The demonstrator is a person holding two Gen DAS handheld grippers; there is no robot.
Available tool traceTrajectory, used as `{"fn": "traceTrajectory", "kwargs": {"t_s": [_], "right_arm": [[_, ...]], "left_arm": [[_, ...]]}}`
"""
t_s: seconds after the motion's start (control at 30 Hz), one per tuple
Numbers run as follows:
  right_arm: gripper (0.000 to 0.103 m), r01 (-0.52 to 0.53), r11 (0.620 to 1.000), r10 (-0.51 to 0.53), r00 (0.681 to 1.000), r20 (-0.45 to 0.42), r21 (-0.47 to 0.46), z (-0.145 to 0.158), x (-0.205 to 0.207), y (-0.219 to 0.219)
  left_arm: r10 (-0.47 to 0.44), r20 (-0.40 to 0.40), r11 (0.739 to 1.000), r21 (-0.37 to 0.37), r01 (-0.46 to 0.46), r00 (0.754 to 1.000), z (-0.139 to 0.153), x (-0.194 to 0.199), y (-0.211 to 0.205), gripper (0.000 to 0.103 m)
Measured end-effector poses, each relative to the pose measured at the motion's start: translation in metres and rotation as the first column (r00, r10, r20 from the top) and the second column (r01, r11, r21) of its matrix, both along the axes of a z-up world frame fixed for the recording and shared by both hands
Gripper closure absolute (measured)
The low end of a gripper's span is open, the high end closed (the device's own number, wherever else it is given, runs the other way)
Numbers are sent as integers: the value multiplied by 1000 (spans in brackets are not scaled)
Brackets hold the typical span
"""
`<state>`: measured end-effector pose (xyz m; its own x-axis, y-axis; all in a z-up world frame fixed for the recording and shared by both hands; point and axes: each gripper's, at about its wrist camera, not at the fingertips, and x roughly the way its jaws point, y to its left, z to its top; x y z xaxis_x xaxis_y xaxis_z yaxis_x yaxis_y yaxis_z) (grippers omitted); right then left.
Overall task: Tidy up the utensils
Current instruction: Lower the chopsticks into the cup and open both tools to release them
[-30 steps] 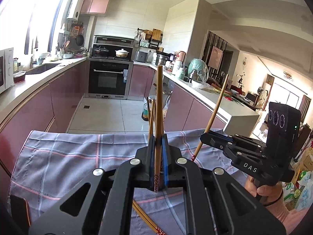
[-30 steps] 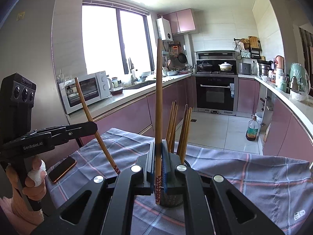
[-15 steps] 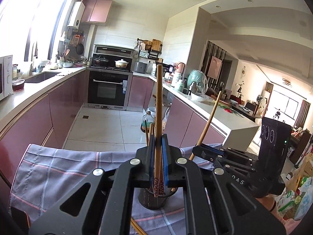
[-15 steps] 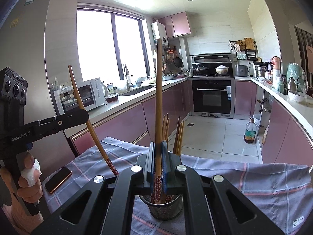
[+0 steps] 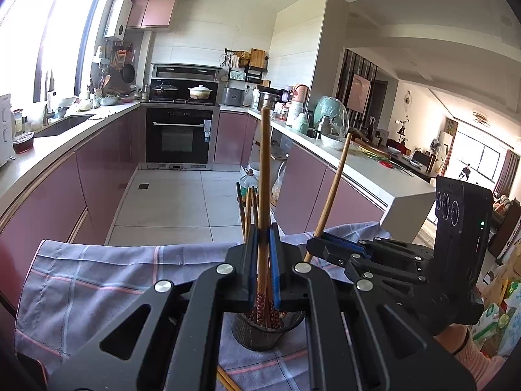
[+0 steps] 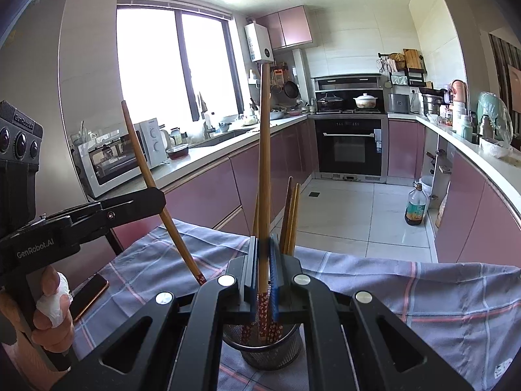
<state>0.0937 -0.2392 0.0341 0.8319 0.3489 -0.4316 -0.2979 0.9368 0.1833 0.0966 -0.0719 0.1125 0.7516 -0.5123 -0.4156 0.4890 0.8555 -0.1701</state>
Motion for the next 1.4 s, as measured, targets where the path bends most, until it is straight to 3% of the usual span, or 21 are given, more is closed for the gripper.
{"fn": "traceTrajectory", "kwargs": {"t_s": [0.57,0.97,1.23,1.4], "right_arm": [[98,-16,1000,15,992,-124,-9,-26,18,1],[95,2,1000,-2,983,-181,-2,-37,30,0],[95,5,1000,-5,984,-179,0,-40,31,-2],[93,3,1000,-2,985,-173,5,-39,25,-2]], "left_arm": [[-67,-146,993,83,80,987,-44,38,-7,95],[-71,-207,991,95,92,976,-69,65,-15,95],[-19,-215,993,110,44,976,-81,78,-16,78],[-7,-191,992,119,30,982,-85,74,-14,73]]}}
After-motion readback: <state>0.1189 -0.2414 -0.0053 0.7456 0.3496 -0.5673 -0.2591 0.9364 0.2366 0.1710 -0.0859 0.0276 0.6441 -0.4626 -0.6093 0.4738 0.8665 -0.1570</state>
